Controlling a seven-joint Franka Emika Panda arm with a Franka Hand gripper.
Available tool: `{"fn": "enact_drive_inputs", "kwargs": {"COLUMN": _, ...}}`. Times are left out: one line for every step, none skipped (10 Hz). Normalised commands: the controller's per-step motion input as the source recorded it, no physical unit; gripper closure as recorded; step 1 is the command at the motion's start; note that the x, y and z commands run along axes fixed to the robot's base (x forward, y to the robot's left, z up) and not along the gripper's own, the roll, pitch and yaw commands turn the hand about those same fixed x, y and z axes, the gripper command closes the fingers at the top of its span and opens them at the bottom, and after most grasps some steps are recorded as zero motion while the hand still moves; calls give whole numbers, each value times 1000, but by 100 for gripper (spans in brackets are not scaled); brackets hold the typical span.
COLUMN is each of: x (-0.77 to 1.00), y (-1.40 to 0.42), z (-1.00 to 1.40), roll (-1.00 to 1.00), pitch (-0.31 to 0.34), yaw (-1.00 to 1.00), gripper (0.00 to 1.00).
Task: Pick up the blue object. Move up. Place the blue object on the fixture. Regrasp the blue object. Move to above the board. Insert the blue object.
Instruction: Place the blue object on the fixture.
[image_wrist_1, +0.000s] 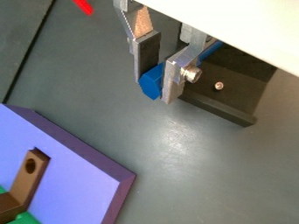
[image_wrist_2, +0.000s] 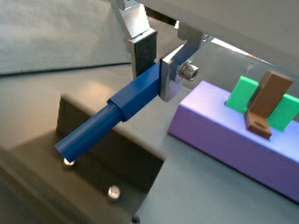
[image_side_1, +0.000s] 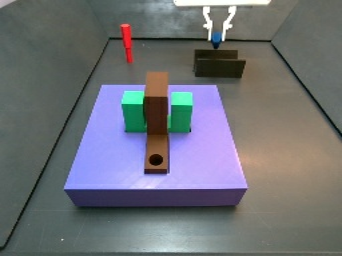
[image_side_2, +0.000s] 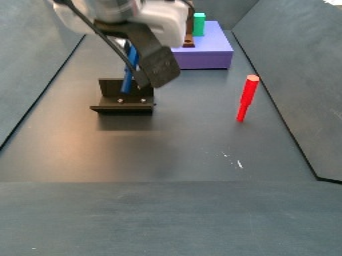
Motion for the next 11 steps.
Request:
{"fn": "enact_drive_inputs", "kwargs": {"x": 0, "y": 0, "z": -366, "roll": 0, "pitch": -9, "yaw": 131, "gripper": 100}}
{"fn": "enact_drive_inputs", "kwargs": {"x": 6, "y": 0, "z": -337, "roll": 0, "pitch": -6, "yaw": 120, "gripper": 100}}
{"fn": "enact_drive_inputs", "kwargs": {"x": 106, "y": 0, "z": -237, "roll": 0, "pitch": 0, "yaw": 77, "gripper": 100}}
{"fn": "enact_drive_inputs", "kwargs": {"x": 120, "y": 0, "z": -194, "roll": 226, "pitch": 0, "yaw": 60, "gripper": 100}}
{"fn": "enact_drive_inputs", "kwargs": {"x": 209, "y": -3, "z": -80, "roll": 331, "pitch": 60, "yaw": 60, "gripper": 100}}
{"fn": "enact_drive_inputs", "kwargs": {"x": 269, "y": -20, "z": 0, "roll": 271, "pitch": 89, "yaw": 94, "gripper": 100}}
{"fn": "enact_drive_inputs", "kwargs": {"x": 260, "y": -31, "z": -26, "roll": 194, "pitch": 74, "yaw": 106, "gripper": 100}}
{"fn": "enact_drive_inputs", "kwargs": {"x": 234, "y": -29, "z": -57, "roll": 63, "pitch": 57, "yaw": 80, "gripper": 100}}
{"fn": "enact_drive_inputs", "kwargs": {"x": 157, "y": -17, "z": -80, "roll": -26, "pitch": 23, "yaw": 46, "gripper": 100}}
{"fn": "enact_drive_inputs", "kwargs": {"x": 103, "y": 0, "z": -40, "roll": -229, "pitch": 9, "yaw": 0, "gripper": 100}}
{"fn": "enact_drive_inputs", "kwargs": {"x": 71, "y": 0, "z": -6, "roll": -271, "pitch": 3, "yaw": 0, "gripper": 100}}
